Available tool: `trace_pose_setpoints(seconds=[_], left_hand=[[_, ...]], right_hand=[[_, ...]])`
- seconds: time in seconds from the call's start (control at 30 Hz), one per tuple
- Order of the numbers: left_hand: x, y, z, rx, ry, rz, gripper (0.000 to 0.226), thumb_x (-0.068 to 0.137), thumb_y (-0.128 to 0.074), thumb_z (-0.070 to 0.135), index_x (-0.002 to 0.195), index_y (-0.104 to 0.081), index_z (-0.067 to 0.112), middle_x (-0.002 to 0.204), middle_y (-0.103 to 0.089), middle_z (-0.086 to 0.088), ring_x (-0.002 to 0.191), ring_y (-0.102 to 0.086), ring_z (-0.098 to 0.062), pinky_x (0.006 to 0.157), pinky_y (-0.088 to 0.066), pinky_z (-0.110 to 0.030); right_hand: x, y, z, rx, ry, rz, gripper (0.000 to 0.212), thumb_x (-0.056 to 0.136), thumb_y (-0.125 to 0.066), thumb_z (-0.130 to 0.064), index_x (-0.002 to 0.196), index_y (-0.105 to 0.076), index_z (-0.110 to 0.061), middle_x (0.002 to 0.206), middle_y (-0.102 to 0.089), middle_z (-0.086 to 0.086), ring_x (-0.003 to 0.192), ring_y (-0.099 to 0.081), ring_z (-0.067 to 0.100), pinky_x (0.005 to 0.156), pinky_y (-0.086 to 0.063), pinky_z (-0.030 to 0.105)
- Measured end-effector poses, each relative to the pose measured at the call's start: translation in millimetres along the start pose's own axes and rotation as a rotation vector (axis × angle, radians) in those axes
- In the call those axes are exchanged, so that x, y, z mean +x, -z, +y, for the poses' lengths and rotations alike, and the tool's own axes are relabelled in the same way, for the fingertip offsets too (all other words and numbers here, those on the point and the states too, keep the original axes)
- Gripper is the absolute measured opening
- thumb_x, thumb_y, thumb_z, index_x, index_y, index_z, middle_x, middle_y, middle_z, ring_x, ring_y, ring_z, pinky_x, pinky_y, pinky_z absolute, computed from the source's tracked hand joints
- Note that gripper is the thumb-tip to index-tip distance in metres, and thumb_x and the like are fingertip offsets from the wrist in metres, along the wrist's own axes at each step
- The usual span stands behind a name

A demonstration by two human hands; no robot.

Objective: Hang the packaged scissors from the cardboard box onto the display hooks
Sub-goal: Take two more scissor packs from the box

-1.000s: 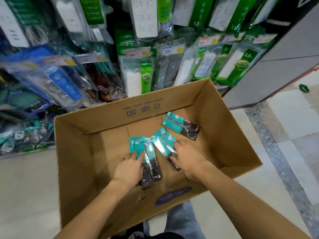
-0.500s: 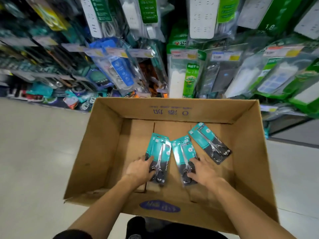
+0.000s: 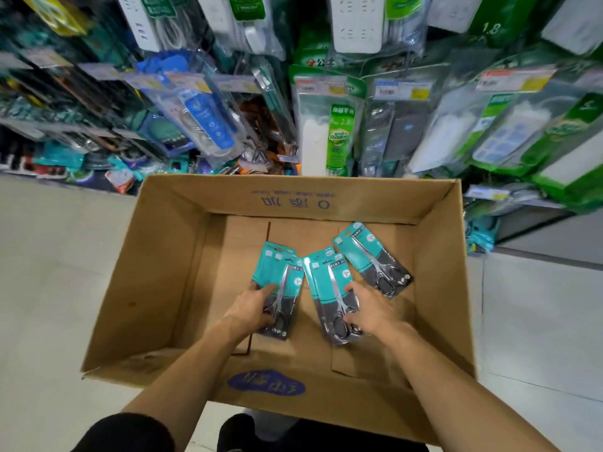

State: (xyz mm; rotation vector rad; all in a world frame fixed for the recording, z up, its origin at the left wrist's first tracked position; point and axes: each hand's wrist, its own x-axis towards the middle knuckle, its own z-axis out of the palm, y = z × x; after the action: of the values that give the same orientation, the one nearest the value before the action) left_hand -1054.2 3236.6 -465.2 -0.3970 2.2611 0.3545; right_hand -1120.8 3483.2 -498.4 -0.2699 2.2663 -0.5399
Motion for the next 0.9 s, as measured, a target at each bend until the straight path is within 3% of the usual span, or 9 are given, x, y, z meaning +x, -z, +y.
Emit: trace_pose_setpoints(seconds=[0.23,0.37,0.47,0.53,0.63,0.7,0.73,0.8,0.9], left_hand=[[-7,7,-3,-0.133,-0.097,0.045,0.075,0.080,-0.070,0.012,0.145,-0.036,0.024,0.142,-0.048,-0.009,0.128,-0.048,-0.025,0.103,-0.044,-0.030],[-16,11,-10,-0.169,-0.149,0.078,0.073,0.079,-0.066,0.009,0.144,-0.040,0.027,0.141,-0.049,-0.012,0.126,-0.050,-0.028,0.102,-0.044,-0.029],[-27,23,-24,-0.229,-0.232,0.121,0.077,0.075,-0.069,0.009,0.144,-0.043,0.027,0.134,-0.057,-0.007,0.120,-0.054,-0.025,0.095,-0.041,-0.023],[-37,37,-38,-0.290,-0.289,0.183,0.080,0.069,-0.075,0.011,0.141,-0.046,0.029,0.117,-0.066,-0.005,0.106,-0.061,-0.021,0.083,-0.042,-0.021],[-57,56,-63,-0.468,-0.396,0.265,0.080,0.064,-0.081,0.008,0.137,-0.052,0.026,0.102,-0.068,0.004,0.087,-0.061,-0.010,0.078,-0.045,-0.017],[-76,68,-85,-0.619,-0.443,0.314,0.081,0.063,-0.083,0.009,0.134,-0.053,0.033,0.109,-0.069,0.007,0.087,-0.063,-0.007,0.083,-0.050,-0.018],[-86,73,-98,-0.694,-0.474,0.337,0.082,0.061,-0.084,0.011,0.130,-0.053,0.041,0.113,-0.070,0.007,0.089,-0.066,-0.007,0.087,-0.053,-0.024],[-107,83,-126,-0.823,-0.527,0.377,0.079,0.061,-0.085,0.010,0.121,-0.054,0.051,0.109,-0.073,0.010,0.093,-0.070,-0.007,0.087,-0.056,-0.032],[-139,93,-172,-0.993,-0.541,0.435,0.076,0.066,-0.084,-0.005,0.120,-0.056,0.041,0.083,-0.075,0.016,0.079,-0.070,-0.004,0.073,-0.054,-0.018]], right_hand=[[-3,9,1,0.222,0.021,-0.074,0.052,0.067,-0.087,-0.015,0.099,-0.054,-0.040,0.113,-0.061,-0.010,0.096,-0.061,0.012,0.077,-0.050,0.027],[-10,10,3,0.300,0.036,0.017,0.060,0.060,-0.091,-0.012,0.091,-0.058,-0.052,0.109,-0.069,-0.003,0.096,-0.067,0.019,0.085,-0.055,0.039],[-29,17,-12,0.334,0.065,0.078,0.059,0.065,-0.088,-0.005,0.104,-0.060,-0.038,0.104,-0.071,0.007,0.090,-0.068,0.020,0.086,-0.054,0.040],[-39,23,-27,0.383,0.091,0.112,0.055,0.067,-0.086,-0.001,0.111,-0.061,-0.023,0.098,-0.071,0.007,0.088,-0.069,0.023,0.084,-0.053,0.038],[-56,31,-63,0.403,0.147,0.162,0.052,0.065,-0.087,-0.004,0.107,-0.063,-0.024,0.076,-0.065,-0.003,0.068,-0.060,0.009,0.070,-0.050,0.030],[-63,30,-90,0.433,0.188,0.215,0.053,0.062,-0.090,-0.013,0.105,-0.065,-0.034,0.069,-0.062,-0.013,0.062,-0.052,-0.001,0.066,-0.046,0.027],[-69,28,-106,0.451,0.218,0.240,0.054,0.062,-0.091,-0.014,0.105,-0.065,-0.034,0.066,-0.060,-0.021,0.061,-0.051,-0.005,0.066,-0.043,0.020],[-82,25,-144,0.476,0.294,0.282,0.054,0.065,-0.089,-0.012,0.111,-0.066,-0.029,0.074,-0.058,-0.028,0.067,-0.053,-0.012,0.068,-0.040,0.008],[-98,15,-206,0.496,0.381,0.304,0.053,0.067,-0.084,0.000,0.114,-0.064,-0.015,0.096,-0.065,-0.018,0.078,-0.061,-0.015,0.073,-0.042,0.003]])
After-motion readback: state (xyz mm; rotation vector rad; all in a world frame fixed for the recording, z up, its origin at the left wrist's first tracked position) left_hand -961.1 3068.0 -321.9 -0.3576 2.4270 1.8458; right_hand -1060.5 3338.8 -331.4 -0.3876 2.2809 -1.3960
